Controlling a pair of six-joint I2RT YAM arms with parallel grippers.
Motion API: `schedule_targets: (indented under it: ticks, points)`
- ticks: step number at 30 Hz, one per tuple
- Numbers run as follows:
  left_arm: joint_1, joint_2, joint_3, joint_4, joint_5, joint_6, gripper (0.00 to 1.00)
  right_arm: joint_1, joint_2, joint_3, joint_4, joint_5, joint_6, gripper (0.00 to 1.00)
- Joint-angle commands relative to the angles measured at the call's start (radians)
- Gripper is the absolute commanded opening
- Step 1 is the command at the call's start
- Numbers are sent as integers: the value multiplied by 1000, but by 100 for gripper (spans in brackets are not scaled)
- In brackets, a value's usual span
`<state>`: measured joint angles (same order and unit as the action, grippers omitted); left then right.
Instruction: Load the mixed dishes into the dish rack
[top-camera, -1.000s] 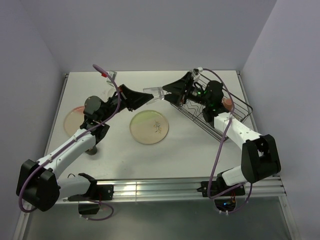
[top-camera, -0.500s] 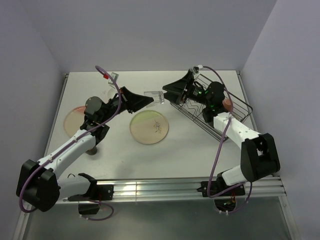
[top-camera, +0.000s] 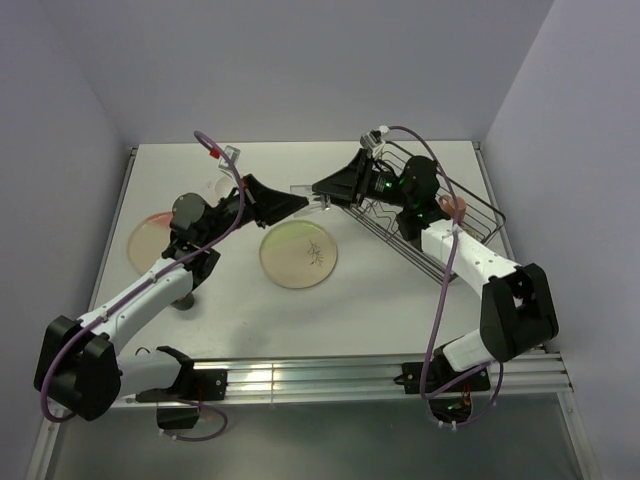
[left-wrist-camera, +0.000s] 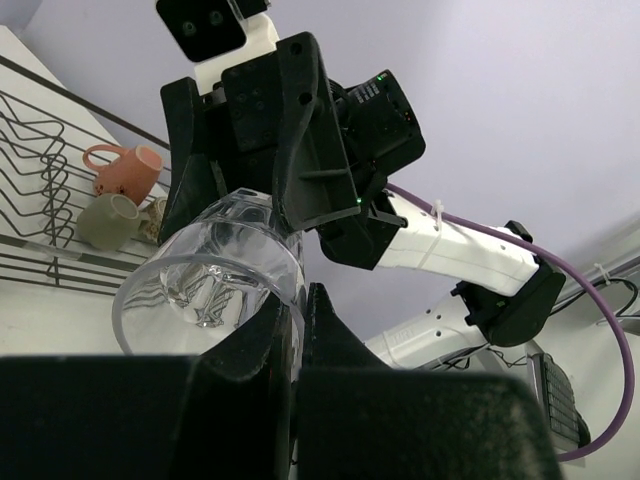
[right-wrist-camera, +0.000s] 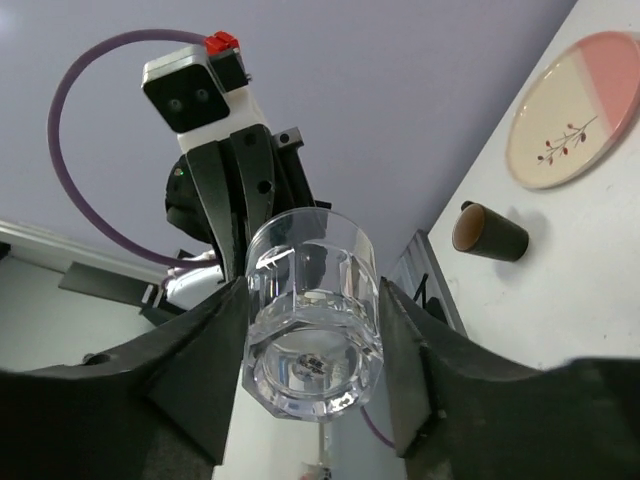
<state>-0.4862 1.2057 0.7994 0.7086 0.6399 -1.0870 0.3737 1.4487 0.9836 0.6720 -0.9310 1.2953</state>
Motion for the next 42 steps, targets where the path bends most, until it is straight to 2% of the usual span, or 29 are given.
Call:
schedule_targets:
  ticks: [1,2,4,6,7,8,10,11,14,18,21,22,24,25,26,27,28,29,32,34,38,42]
  points:
    - [5,-5,-8,74,23,1,0,7,1,59,8,-46,-74,52]
    - [6,-5,-8,71,23,1,0,5,2,58,14,-64,-82,38]
    - [9,-3,-11,68,24,1,0,5,6,55,32,-83,-85,26]
    - [14,-3,-15,65,24,-2,10,4,4,49,44,-106,-87,12]
    - [17,-3,-16,60,24,-4,19,1,4,46,60,-112,-87,6]
    - [17,-3,-14,51,18,-1,38,1,1,46,63,-124,-96,0]
    - [18,-17,-8,5,9,19,55,-7,-11,49,52,-137,-125,0]
    - [20,-17,-5,-12,9,28,59,-13,-14,49,51,-137,-132,0]
    - [24,-40,0,-67,-2,64,68,-45,-30,53,6,-146,-184,0]
    - [35,-80,15,-182,-22,143,73,-114,-63,70,-129,-152,-316,0]
    - [40,-115,43,-326,-69,228,76,-191,-94,107,-328,-155,-500,0]
    - [43,-127,49,-363,-103,248,76,-209,-102,121,-457,-152,-554,0]
    - [44,-164,72,-489,-150,327,77,-269,-122,177,-614,-137,-770,0]
    - [46,-178,83,-538,-179,354,77,-292,-128,205,-813,-121,-854,0]
    - [47,-190,90,-584,-239,380,78,-330,-131,236,-924,-76,-1049,0]
    - [47,-217,102,-675,-274,425,78,-350,-131,301,-1122,-43,-1152,0]
    - [47,-233,107,-722,-313,444,79,-366,-128,337,-1213,-1,-1244,0]
    - [47,-245,112,-779,-395,459,82,-395,-125,363,-1286,73,-1404,0]
    - [52,-302,109,-923,-494,502,85,-493,-105,452,-1504,177,-1629,0]
    - [54,-350,90,-980,-561,516,87,-539,-77,516,-1627,291,-1727,0]
    - [55,-426,43,-1006,-632,521,95,-558,-25,593,-1762,451,-1899,0]
    - [55,-468,20,-1026,-666,535,97,-558,77,664,-1853,560,-1956,0]
